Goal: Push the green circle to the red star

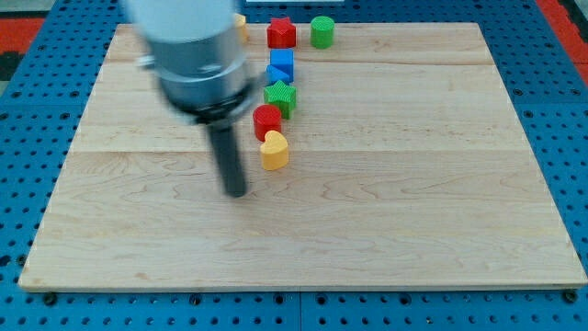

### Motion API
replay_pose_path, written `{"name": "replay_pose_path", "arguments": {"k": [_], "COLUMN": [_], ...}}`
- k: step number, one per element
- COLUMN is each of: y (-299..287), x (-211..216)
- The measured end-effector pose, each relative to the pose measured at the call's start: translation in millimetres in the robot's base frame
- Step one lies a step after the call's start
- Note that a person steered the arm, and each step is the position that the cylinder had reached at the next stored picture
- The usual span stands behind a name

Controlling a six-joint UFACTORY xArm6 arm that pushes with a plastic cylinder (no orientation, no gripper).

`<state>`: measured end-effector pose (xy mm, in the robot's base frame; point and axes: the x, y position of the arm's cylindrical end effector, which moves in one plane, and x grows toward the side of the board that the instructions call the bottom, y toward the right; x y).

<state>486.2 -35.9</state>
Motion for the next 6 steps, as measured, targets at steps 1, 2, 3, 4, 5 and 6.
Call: {"name": "replay_pose_path", "arguments": {"k": [1,2,3,4,5,6], "y": [114,183,200,174,120,77], "x": [-77,-179,-278,-295,-294,-292]}}
